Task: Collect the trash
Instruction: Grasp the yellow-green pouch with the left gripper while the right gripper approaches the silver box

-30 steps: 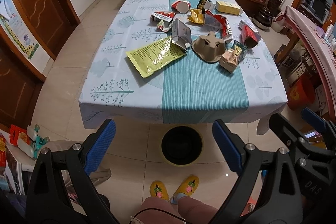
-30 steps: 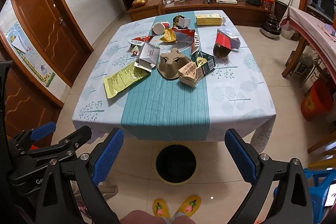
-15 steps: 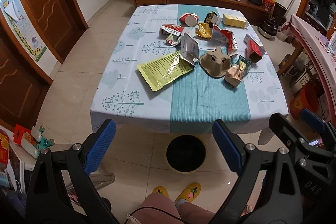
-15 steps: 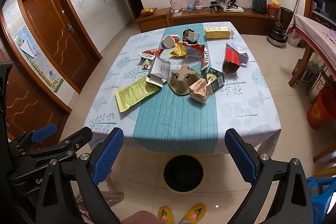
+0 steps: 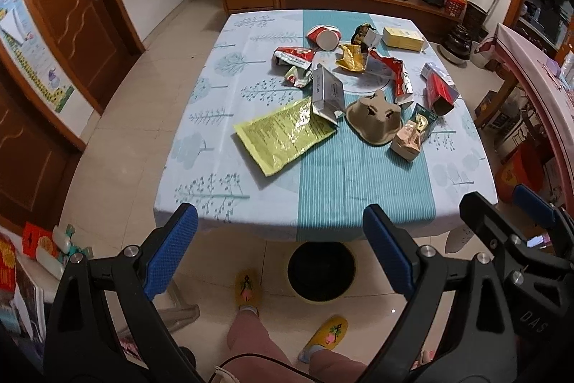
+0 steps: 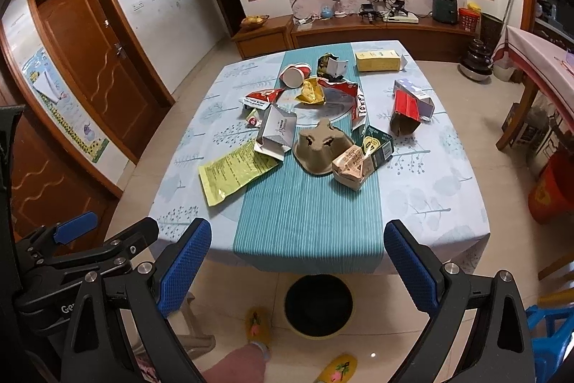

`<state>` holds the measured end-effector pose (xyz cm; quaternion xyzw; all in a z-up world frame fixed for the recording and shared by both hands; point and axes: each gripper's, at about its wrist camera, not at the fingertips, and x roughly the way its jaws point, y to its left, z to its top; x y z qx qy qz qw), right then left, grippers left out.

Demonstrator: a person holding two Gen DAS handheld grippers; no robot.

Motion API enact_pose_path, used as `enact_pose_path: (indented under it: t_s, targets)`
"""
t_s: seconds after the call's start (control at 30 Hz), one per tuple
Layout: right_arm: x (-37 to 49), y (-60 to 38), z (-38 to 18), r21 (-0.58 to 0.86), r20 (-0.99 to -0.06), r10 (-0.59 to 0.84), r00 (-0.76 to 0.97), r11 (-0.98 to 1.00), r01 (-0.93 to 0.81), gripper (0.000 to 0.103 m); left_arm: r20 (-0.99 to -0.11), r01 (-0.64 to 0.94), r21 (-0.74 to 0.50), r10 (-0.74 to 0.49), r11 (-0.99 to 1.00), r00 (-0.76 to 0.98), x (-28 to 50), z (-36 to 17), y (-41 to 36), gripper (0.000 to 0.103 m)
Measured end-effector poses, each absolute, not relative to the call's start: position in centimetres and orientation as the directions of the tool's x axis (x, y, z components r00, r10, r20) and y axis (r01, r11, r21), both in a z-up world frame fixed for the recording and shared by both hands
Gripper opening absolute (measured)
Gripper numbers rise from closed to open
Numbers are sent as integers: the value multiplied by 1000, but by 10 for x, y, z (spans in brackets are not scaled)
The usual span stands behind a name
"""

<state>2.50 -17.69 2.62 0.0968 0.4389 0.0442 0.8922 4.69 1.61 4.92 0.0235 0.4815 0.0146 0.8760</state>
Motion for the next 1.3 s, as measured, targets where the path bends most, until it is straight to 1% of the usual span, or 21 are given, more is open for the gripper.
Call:
enact_pose_path:
  t_s: [0.13, 0.27, 0.4, 0.53, 0.63, 0.73, 0.83, 0.97, 1.1, 1.17, 1.3]
  targets:
    - [41, -170, 28, 203, -767, 126, 629, 978, 52, 98, -847, 59, 72, 30, 996, 531, 76, 48, 25, 92]
    - [64, -153, 26, 207, -772, 102, 628, 974, 95, 98, -852, 111, 60, -7, 992, 523, 110, 47, 46, 92]
    - [90, -140, 24, 212, -782, 62, 620, 962, 171, 95, -872, 146, 30, -45, 989, 487, 155, 41, 77, 92]
    - [112, -134, 11, 209, -805, 18, 593, 944, 255, 94, -897, 208, 13, -81, 978, 434, 195, 24, 99, 92]
    - [124, -133, -7, 217, -831, 2, 556, 922, 321, 90, -921, 278, -17, -123, 960, 370, 221, 2, 104, 92]
    - [134, -132, -28, 211, -857, -23, 515, 896, 390, 88, -941, 357, -60, -172, 932, 292, 245, -24, 100, 92]
    - [139, -132, -50, 198, -874, -48, 483, 873, 445, 87, -953, 419, -70, -185, 905, 241, 265, -52, 89, 92]
    - [140, -133, -76, 200, -893, -60, 447, 836, 511, 87, -969, 475, -56, -162, 878, 185, 291, -88, 72, 92]
    - [141, -131, -94, 198, -905, -68, 420, 807, 557, 87, -980, 517, -74, -158, 853, 121, 314, -120, 53, 92]
    - [142, -131, -102, 200, -909, -69, 411, 792, 577, 87, -983, 531, -84, -156, 844, 93, 323, -131, 43, 92]
    - [144, -132, -113, 201, -918, -71, 391, 767, 610, 87, -989, 569, -57, -124, 820, 79, 334, -151, 21, 92]
